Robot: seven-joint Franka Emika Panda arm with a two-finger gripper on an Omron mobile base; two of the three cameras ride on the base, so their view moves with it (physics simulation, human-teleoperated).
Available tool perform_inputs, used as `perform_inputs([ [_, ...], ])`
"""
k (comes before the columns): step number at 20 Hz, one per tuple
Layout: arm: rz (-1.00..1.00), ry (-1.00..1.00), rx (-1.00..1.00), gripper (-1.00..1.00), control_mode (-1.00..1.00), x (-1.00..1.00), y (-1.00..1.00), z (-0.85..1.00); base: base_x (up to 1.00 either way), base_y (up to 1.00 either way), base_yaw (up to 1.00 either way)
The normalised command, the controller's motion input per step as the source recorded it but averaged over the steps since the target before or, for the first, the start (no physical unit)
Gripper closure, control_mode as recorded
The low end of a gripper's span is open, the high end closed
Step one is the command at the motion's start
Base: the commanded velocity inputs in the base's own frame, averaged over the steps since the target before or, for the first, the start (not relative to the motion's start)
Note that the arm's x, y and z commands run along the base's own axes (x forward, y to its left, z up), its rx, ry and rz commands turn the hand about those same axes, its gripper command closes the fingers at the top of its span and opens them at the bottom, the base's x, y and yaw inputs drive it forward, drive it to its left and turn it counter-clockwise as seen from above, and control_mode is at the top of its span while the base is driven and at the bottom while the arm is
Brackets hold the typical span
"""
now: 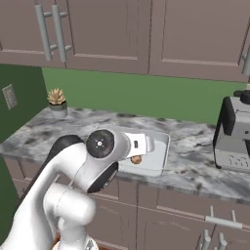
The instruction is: Pick the mango and tangerine from the fridge and place them inside the tupperware on the counter.
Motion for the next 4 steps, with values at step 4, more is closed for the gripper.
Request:
perform_inputs([
  [4,0.04,-0.12,0.01,-1.00,-1.00,-0.37,-0.39,0.08,0.00,0.00,0.00],
])
